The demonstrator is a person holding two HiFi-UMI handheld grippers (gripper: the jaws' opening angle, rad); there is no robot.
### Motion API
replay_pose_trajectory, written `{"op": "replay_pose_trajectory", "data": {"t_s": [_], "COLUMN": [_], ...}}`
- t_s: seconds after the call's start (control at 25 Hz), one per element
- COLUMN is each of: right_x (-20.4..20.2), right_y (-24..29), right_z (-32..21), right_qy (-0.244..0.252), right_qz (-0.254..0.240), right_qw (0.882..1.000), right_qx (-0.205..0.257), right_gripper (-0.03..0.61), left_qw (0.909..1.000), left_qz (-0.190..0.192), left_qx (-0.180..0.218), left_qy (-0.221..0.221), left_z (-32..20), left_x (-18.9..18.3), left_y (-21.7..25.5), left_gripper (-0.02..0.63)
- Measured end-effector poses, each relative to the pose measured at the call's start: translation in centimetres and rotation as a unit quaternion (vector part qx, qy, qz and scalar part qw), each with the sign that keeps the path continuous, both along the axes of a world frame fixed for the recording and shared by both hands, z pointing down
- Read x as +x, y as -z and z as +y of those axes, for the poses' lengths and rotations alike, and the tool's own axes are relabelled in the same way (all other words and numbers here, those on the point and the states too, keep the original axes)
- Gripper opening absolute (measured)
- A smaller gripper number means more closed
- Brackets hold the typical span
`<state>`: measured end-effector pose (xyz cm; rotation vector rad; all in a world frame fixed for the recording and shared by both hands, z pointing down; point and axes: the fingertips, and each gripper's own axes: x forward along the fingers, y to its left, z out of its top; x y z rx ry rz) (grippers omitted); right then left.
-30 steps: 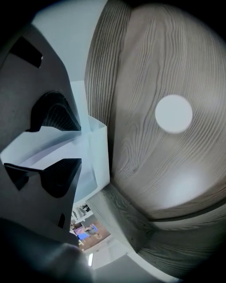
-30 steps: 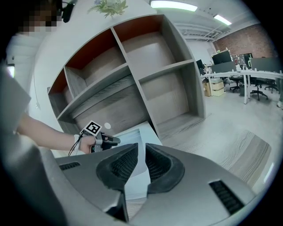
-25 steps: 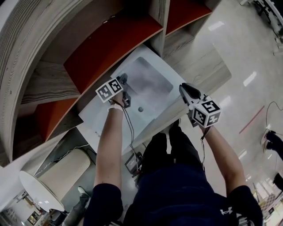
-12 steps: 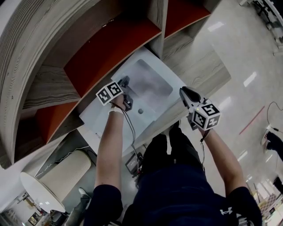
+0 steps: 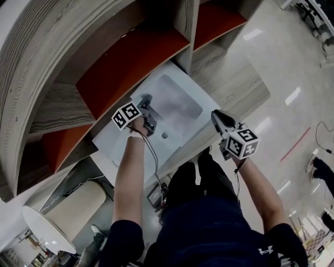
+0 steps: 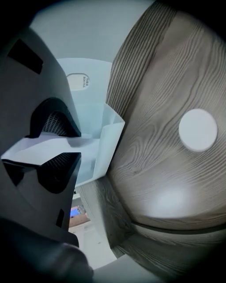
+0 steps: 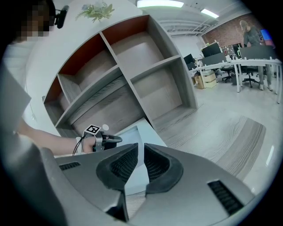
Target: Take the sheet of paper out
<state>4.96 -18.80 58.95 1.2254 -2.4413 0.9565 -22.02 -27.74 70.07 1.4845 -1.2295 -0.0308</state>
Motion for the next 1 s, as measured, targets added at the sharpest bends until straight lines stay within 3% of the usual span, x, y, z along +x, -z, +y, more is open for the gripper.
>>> {"op": "replay_pose_trajectory", "data": {"t_s": [0.28, 0.72, 0.76, 0.8, 0.84, 1.0], "right_x": [0.5, 0.3, 0.3, 0.3, 0.3, 0.3], "right_y": [-0.3, -0.7, -0.6, -0.6, -0.6, -0.8], "right_z": [0.1, 0.5, 0.5, 0.5, 0.4, 0.6], "right_qy": [-0.016, -0.025, -0.025, -0.025, -0.025, -0.028], "right_qz": [-0.008, -0.013, -0.015, -0.015, -0.016, -0.020], "right_qw": [1.000, 0.999, 0.999, 0.999, 0.999, 0.999], "right_qx": [-0.014, -0.026, -0.026, -0.025, -0.025, -0.028], "right_gripper": [0.015, 0.015, 0.015, 0.015, 0.015, 0.015], "left_qw": [0.9990, 0.9920, 0.9913, 0.9906, 0.9902, 0.9923], "left_qz": [-0.036, -0.116, -0.121, -0.126, -0.128, -0.119], "left_qx": [-0.009, 0.021, 0.018, 0.014, 0.010, 0.010], "left_qy": [-0.023, -0.044, -0.048, -0.052, -0.054, -0.034], "left_z": [0.6, 1.1, 1.2, 1.3, 1.5, 2.2], "left_x": [1.7, 2.7, 2.5, 2.4, 2.3, 1.5], "left_y": [0.3, 2.3, 2.1, 1.9, 1.7, 1.8], "left_gripper": [0.017, 0.017, 0.039, 0.135, 0.186, 0.236]}}
